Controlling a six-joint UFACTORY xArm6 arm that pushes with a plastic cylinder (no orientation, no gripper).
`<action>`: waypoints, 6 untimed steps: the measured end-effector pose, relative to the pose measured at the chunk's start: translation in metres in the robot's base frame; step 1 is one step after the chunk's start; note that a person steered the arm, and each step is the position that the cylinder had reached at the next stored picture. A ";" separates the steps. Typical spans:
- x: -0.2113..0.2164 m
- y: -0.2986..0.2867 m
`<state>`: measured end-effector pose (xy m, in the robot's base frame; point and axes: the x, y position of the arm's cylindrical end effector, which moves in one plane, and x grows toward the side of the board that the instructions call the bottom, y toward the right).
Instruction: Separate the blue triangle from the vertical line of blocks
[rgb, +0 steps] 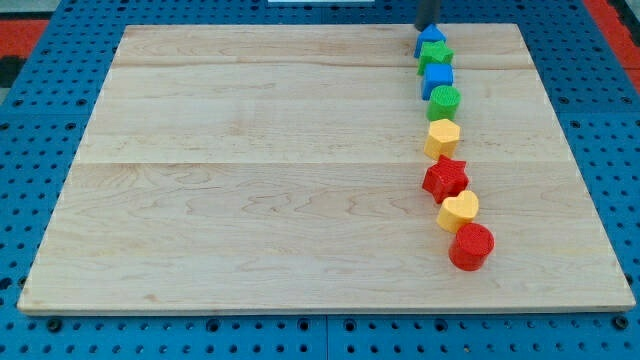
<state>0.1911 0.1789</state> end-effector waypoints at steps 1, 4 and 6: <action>0.000 0.078; 0.023 0.013; 0.029 -0.067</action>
